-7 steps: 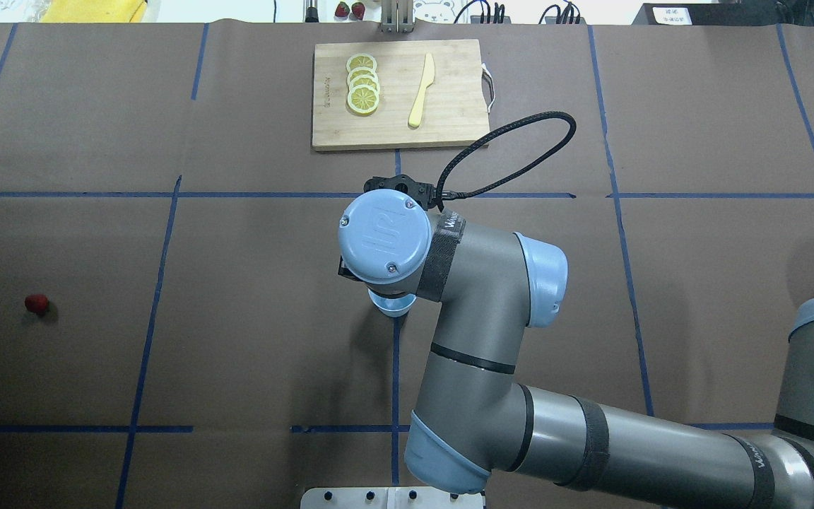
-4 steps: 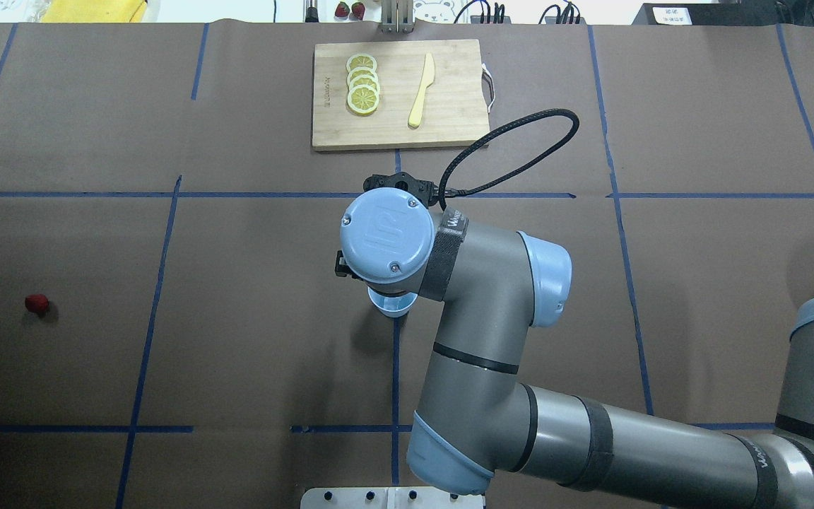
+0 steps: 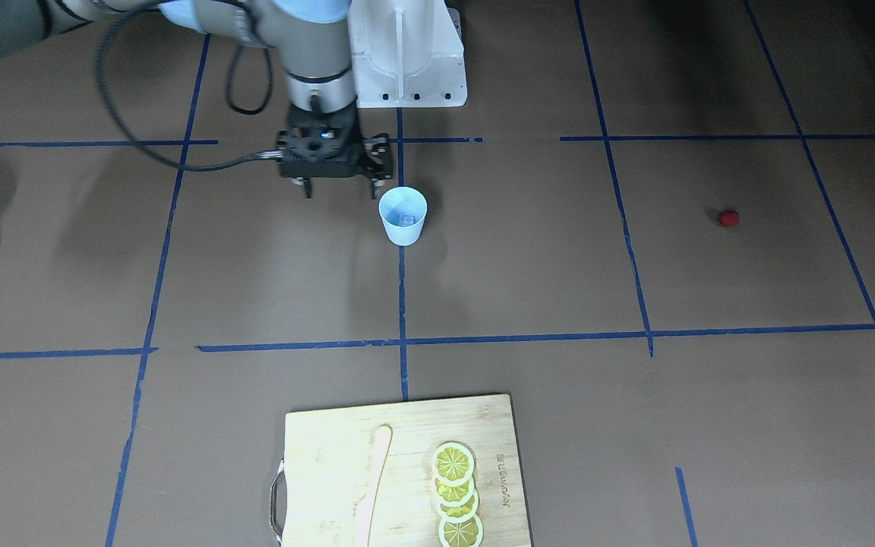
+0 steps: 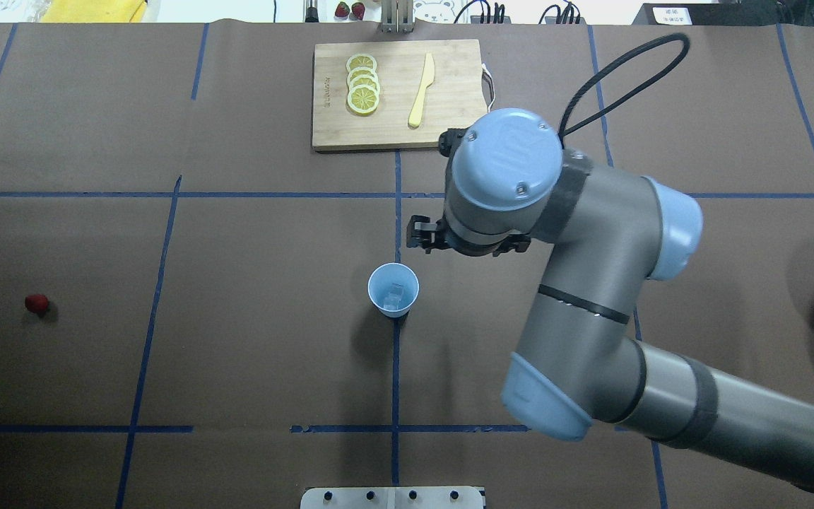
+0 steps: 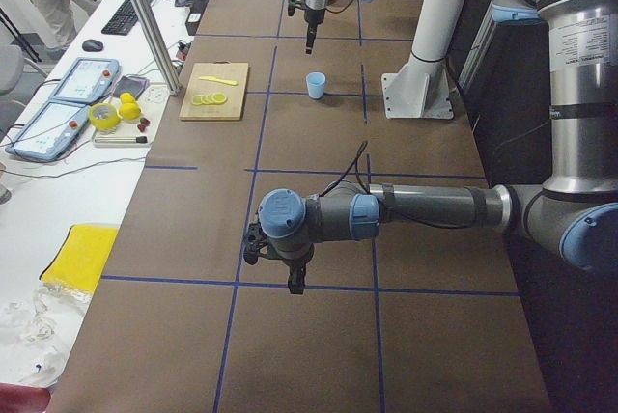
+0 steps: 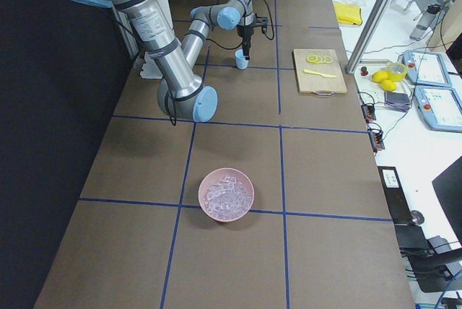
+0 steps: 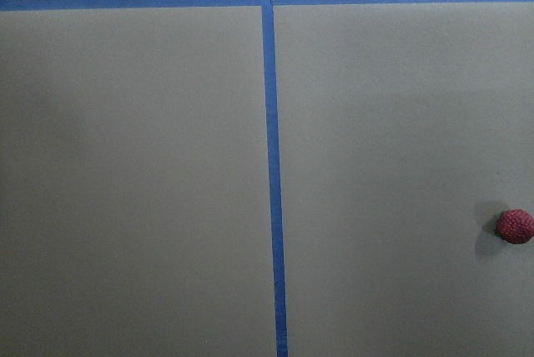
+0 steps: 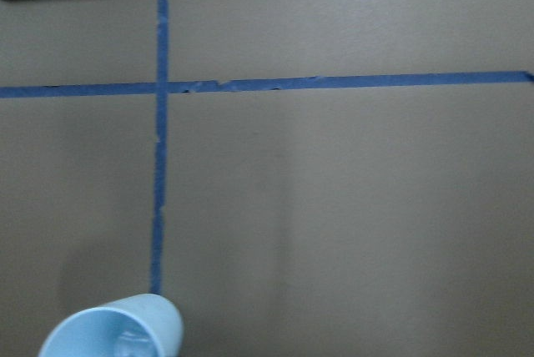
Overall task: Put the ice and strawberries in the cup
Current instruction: 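Withdraw the right gripper with the bowl away from the cup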
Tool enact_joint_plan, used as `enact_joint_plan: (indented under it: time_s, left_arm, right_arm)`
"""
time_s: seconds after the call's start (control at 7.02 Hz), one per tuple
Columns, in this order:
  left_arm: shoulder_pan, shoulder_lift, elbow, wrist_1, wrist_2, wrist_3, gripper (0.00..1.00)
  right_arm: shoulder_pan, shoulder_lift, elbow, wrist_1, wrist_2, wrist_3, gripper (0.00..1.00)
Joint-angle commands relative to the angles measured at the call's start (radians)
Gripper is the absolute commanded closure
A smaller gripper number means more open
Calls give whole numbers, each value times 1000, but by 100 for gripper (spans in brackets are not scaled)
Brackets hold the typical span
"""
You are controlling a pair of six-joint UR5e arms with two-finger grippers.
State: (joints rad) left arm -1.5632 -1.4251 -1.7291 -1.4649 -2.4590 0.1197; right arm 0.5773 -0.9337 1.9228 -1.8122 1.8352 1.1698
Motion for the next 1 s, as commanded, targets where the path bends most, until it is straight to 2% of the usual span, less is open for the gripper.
enact_joint_plan:
  time_s: [0.0, 0.28, 0.85]
  left_arm:
    - [0, 0, -1, 0, 2, 0, 0]
    - [0, 0, -1, 0, 0, 0, 0]
    - [0, 0, -1, 2, 0, 0, 0]
  right_arm:
    - [145, -202, 134, -6, 126, -270, 0]
    - [318, -379, 191, -6, 249, -558, 0]
    - [735, -693, 167, 1, 482, -1228, 0]
